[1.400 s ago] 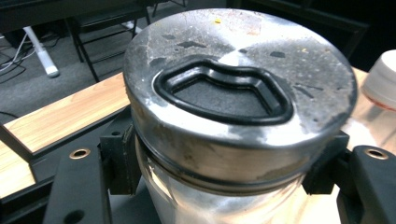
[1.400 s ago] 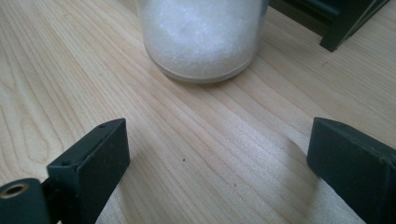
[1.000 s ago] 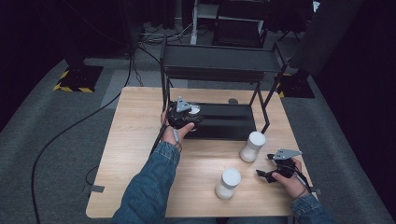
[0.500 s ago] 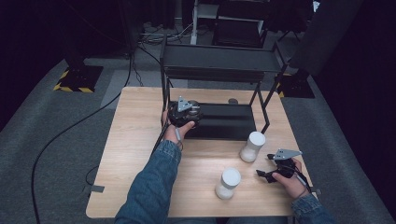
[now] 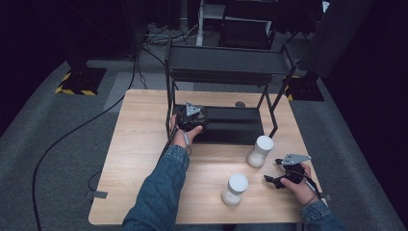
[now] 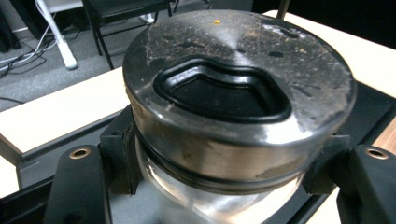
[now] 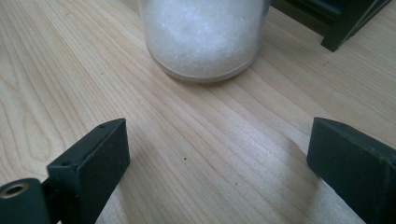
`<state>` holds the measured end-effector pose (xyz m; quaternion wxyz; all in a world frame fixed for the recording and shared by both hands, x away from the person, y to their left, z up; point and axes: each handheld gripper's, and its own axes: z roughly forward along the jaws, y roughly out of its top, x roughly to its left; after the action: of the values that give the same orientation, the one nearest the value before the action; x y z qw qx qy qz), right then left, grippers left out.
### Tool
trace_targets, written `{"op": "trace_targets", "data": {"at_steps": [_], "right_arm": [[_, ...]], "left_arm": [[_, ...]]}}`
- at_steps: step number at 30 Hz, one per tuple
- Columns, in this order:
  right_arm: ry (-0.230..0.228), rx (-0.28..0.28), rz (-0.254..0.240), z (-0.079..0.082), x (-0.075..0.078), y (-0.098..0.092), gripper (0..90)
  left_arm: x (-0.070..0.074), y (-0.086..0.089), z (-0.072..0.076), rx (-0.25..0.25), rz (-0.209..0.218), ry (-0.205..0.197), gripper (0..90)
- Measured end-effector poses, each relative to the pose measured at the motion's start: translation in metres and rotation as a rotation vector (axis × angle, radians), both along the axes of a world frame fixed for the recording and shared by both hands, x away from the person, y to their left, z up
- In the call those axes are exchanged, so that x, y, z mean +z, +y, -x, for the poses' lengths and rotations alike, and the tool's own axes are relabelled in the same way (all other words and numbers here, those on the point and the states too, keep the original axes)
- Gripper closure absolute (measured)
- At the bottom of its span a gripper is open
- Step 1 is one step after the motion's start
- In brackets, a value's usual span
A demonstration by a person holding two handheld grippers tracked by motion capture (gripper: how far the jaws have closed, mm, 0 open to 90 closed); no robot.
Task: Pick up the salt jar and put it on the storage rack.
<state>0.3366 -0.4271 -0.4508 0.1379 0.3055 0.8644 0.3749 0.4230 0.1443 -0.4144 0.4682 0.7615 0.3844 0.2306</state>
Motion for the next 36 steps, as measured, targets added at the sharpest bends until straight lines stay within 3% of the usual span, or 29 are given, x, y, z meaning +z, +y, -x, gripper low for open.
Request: {"op": "trace_targets", "data": {"at_steps": [36], "right_arm": [[-0.001, 0.004, 0.000, 0.000, 0.000, -0.001, 5.8]], "left_arm": [[-0.014, -0.006, -0.016, 0.023, -0.049, 0.078, 30.4]]}}
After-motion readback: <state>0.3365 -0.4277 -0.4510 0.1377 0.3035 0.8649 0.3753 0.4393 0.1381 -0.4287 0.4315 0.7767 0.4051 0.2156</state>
